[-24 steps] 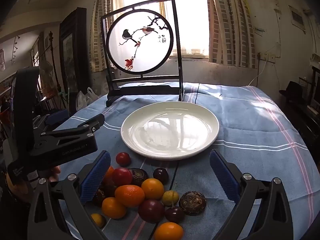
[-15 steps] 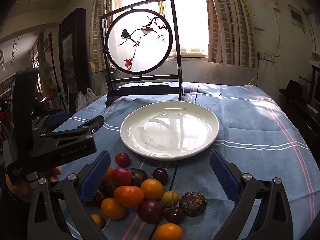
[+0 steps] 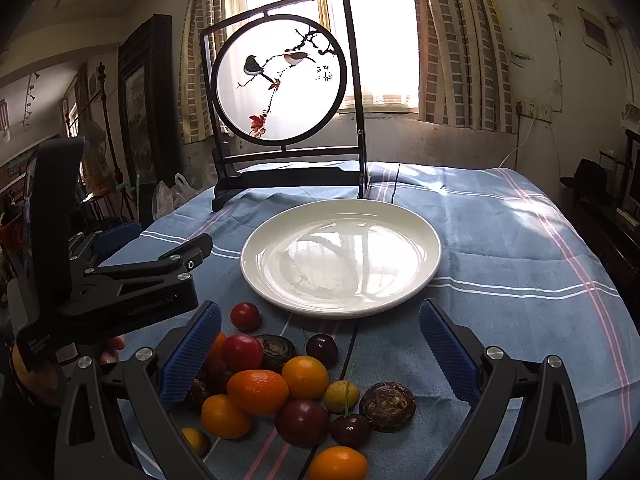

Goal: Organize fruits

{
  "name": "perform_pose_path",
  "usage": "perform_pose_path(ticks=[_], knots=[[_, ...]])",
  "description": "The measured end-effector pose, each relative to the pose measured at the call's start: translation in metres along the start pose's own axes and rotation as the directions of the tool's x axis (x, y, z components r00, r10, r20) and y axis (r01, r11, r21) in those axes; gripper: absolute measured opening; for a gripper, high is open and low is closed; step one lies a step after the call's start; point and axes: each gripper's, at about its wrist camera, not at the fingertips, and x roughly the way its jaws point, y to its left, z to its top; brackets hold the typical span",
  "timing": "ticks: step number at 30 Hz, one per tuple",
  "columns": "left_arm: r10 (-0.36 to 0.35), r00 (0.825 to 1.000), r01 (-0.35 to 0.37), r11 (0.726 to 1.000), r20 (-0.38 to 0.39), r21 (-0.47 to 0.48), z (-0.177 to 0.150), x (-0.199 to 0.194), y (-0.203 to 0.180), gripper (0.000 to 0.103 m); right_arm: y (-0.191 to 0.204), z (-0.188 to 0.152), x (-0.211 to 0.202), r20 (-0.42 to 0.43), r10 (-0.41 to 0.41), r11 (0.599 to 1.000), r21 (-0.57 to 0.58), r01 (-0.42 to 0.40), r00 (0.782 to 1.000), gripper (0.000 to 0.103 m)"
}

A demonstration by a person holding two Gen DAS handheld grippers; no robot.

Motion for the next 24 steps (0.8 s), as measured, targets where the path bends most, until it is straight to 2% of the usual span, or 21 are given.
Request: perform_pose_path(ticks=[24], knots=[[-0.016,0.999,0.016,1.000,-0.041,0.018,-0.0030,0.0063,-0.0068,0.098,0.0031,0.0000,0.0003,-0.006,0.003,1.000,-0.016,-0.003,1.000,0.099]])
